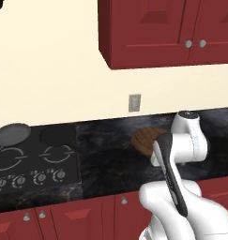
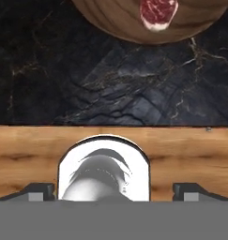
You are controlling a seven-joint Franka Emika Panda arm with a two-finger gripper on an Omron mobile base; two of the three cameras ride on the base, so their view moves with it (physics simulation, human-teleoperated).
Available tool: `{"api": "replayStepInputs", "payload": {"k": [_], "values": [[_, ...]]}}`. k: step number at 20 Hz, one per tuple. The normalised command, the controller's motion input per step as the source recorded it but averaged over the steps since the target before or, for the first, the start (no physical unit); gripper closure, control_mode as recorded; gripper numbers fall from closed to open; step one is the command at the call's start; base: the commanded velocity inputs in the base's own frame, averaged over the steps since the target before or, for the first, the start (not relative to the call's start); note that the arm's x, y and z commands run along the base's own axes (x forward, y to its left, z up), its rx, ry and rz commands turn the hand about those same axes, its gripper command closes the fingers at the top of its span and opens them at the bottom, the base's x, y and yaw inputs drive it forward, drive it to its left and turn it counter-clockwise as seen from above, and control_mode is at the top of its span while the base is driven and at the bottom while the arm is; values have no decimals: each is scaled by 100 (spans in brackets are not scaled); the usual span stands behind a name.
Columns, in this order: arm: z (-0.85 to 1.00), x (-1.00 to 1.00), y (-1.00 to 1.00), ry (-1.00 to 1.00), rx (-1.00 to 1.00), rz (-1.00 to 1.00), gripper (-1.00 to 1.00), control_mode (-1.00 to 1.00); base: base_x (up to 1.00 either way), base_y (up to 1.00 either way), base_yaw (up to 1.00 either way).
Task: Place one of the steaks on the plate and the other in the bowl. Then place the bowl in the fridge.
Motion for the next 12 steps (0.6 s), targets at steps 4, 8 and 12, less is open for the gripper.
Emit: {"api": "replayStepInputs", "payload": {"k": [4,8,12], "values": [[0,0,0,0,0,0,-100,100,-42,80,67],[0,0,0,0,0,0,-100,100,-19,93,92],[0,0,0,0,0,0,-100,100,-14,89,91]]}}
